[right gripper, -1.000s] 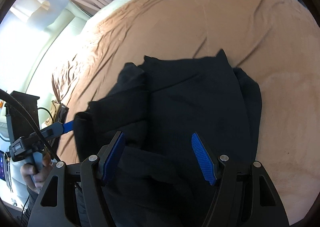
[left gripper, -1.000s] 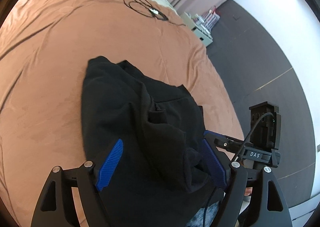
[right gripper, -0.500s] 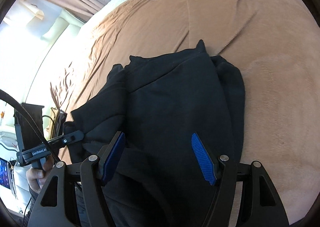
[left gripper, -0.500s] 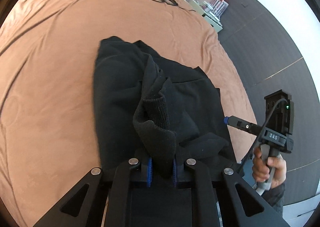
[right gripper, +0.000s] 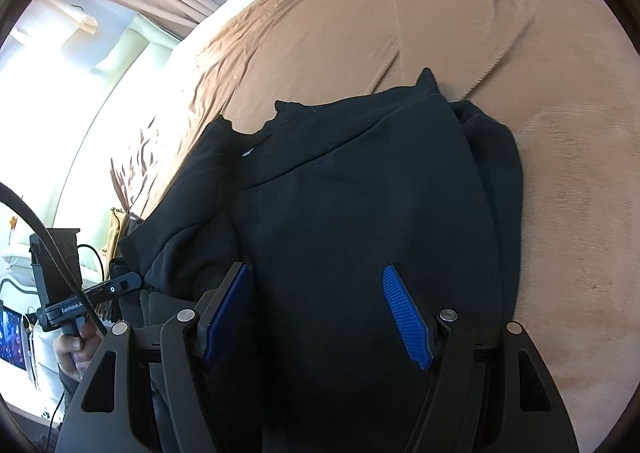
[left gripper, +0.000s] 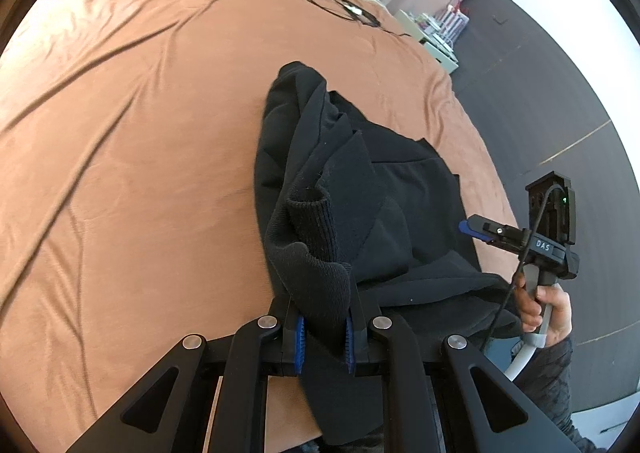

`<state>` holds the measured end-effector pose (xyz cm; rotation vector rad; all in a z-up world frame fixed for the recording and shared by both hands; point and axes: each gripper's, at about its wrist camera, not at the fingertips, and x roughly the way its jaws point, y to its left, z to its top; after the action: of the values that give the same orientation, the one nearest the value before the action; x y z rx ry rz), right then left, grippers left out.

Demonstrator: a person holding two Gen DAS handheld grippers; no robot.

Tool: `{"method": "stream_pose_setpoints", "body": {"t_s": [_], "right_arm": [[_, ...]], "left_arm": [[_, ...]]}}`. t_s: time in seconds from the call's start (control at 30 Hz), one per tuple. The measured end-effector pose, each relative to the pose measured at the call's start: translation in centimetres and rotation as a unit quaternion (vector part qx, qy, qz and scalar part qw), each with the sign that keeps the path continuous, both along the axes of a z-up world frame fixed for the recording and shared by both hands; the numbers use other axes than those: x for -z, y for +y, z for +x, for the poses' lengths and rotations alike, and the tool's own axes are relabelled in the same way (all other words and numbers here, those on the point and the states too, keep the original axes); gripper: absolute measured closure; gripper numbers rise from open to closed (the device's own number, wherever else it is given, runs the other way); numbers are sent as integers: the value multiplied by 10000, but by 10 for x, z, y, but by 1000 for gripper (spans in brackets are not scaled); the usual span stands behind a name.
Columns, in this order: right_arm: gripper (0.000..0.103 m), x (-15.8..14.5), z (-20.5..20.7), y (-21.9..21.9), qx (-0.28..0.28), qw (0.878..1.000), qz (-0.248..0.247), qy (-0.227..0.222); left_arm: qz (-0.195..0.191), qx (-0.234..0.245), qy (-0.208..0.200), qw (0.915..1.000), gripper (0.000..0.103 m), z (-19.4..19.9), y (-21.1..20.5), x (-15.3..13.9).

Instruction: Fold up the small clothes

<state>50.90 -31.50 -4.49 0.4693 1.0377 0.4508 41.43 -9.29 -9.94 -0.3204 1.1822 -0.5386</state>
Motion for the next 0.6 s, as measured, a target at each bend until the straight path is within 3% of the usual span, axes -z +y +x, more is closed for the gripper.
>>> {"method": "stream_pose_setpoints", "body": {"t_s": [0.2, 0.47, 0.6], "right_arm": [[35, 6, 4, 2, -45, 10000, 12, -9], [35, -12, 16, -53, 691, 9963, -426, -285], [35, -13, 19, -57, 697, 9963, -445, -241]], "left_arm": [[38, -100, 71, 9999, 88, 0, 10, 4], [35, -54, 13, 10000, 88, 2, 4, 3], [39, -10, -19, 10000, 88, 3, 3, 2]]}}
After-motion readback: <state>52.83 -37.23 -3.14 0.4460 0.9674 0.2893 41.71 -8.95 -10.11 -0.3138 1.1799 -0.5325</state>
